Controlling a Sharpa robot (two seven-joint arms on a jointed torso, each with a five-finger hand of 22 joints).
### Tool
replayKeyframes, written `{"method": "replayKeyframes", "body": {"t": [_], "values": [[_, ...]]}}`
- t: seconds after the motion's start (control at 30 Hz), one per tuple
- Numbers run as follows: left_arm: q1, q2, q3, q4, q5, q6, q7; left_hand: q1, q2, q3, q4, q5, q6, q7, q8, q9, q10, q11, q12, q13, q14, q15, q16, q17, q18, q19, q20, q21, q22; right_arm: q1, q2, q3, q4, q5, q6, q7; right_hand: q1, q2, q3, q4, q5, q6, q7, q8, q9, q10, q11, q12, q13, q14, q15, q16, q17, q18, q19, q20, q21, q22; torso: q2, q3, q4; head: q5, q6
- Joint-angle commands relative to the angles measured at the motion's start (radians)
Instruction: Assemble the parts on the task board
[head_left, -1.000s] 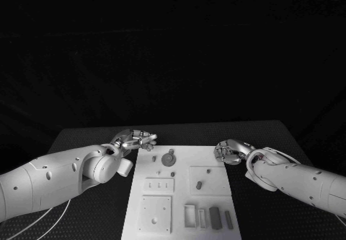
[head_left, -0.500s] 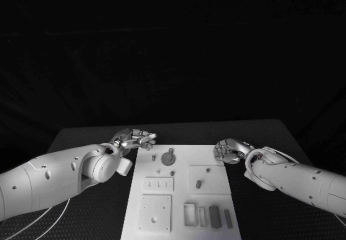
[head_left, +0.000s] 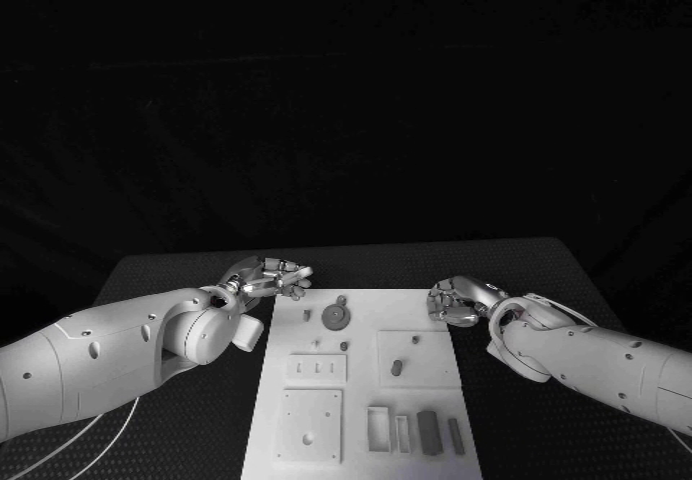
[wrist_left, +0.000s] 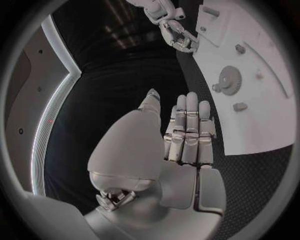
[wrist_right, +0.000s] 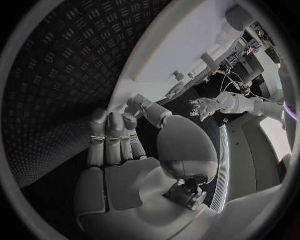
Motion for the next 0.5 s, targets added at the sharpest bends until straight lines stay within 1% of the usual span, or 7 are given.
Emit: {"method": "replayKeyframes", "body": {"t": [0.03, 0.17, 0.3, 0.4, 0.47, 0.5], "values": [[0.001, 0.000, 0.001, 0.004, -0.015, 0.025, -0.009, -0.001, 0.004, -0.004, 0.002, -0.002, 0.000, 0.002, -0.004, 0.002, -0.003, -0.001, -0.001, 0.002, -0.002, 0.004, -0.005, 0.001, 0.008, -0.003, -0.005, -0.006, 0.002, 0.000, -0.005, 0.000, 0.017, -0.005, -0.019, -0.035, 0.001, 0.005, 0.011, 0.002, -0.006, 0.198, -0.008, 0.003, 0.008, -0.021, -0.016, 0.007, 0.001, -0.001, -0.005, 0.004, 0.002, 0.030, -0.002, -0.002, 0.007, 0.000, 0.000, 0.0001, -0.0007, 0.001, 0.000], [0.001, 0.000, 0.001, 0.005, -0.033, 0.034, -0.026, -0.015, 0.008, -0.007, 0.002, -0.002, 0.008, -0.001, 0.000, 0.005, 0.003, -0.004, 0.001, 0.005, -0.002, 0.004, -0.006, 0.002, 0.008, -0.003, -0.004, -0.007, 0.002, 0.005, -0.014, 0.001, 0.043, -0.018, -0.023, -0.055, 0.001, 0.002, 0.018, 0.002, -0.006, 0.197, -0.008, 0.003, 0.015, -0.022, -0.016, 0.008, 0.001, -0.001, -0.005, 0.004, 0.002, 0.030, -0.001, -0.003, 0.008, -0.001, -0.001, -0.0004, -0.0001, 0.001, 0.002], [0.001, 0.000, 0.002, 0.006, -0.057, 0.040, -0.050, -0.058, 0.019, -0.009, 0.003, -0.003, 0.031, -0.014, 0.011, 0.011, 0.024, -0.015, 0.011, 0.013, -0.001, 0.004, -0.007, 0.003, 0.009, -0.002, -0.005, -0.007, 0.004, 0.024, -0.015, 0.002, 0.063, -0.033, -0.022, -0.073, 0.002, -0.002, 0.026, 0.002, -0.006, 0.196, -0.008, 0.003, 0.021, -0.021, -0.016, 0.009, 0.001, 0.000, -0.006, 0.004, 0.002, 0.030, 0.001, -0.004, 0.009, -0.001, -0.001, -0.0012, 0.0004, -0.002, 0.005], [0.003, 0.000, 0.004, 0.009, -0.096, 0.064, -0.088, -0.094, 0.023, -0.010, 0.003, -0.003, 0.053, -0.024, 0.019, 0.015, 0.041, -0.023, 0.017, 0.019, 0.001, 0.002, -0.006, 0.004, 0.010, -0.002, -0.006, -0.007, 0.005, 0.042, -0.016, 0.002, 0.085, -0.047, -0.019, -0.093, 0.001, -0.003, 0.028, 0.002, -0.006, 0.196, -0.008, 0.003, 0.024, -0.021, -0.016, 0.009, 0.001, 0.000, -0.006, 0.005, 0.001, 0.030, 0.002, -0.004, 0.009, -0.001, -0.001, -0.0008, -0.0006, -0.001, 0.008], [0.006, 0.001, 0.005, 0.012, -0.121, 0.079, -0.110, -0.123, 0.029, -0.011, 0.004, -0.004, 0.063, -0.028, 0.022, 0.017, 0.048, -0.027, 0.019, 0.022, 0.005, 0.001, -0.004, 0.006, 0.011, 0.001, -0.008, -0.006, 0.007, 0.057, -0.015, 0.002, 0.103, -0.056, -0.012, -0.108, 0.002, -0.005, 0.032, 0.002, -0.006, 0.197, -0.008, 0.003, 0.027, -0.020, -0.017, 0.009, 0.001, 0.001, -0.006, 0.005, 0.001, 0.030, 0.002, -0.005, 0.010, -0.002, -0.001, -0.0002, -0.0013, 0.001, 0.010], [0.008, 0.002, 0.005, 0.014, -0.131, 0.085, -0.119, -0.155, 0.034, -0.016, 0.004, -0.005, 0.070, -0.031, 0.024, 0.018, 0.055, -0.030, 0.022, 0.025, 0.011, -0.001, 0.001, 0.009, 0.011, 0.003, -0.009, -0.006, 0.007, 0.063, -0.015, 0.002, 0.110, -0.063, -0.008, -0.114, 0.002, -0.006, 0.033, 0.002, -0.006, 0.197, -0.008, 0.002, 0.028, -0.020, -0.017, 0.009, 0.001, 0.001, -0.006, 0.005, 0.001, 0.030, 0.003, -0.005, 0.010, -0.002, -0.001, -0.0002, -0.0014, 0.001, 0.011]]}}
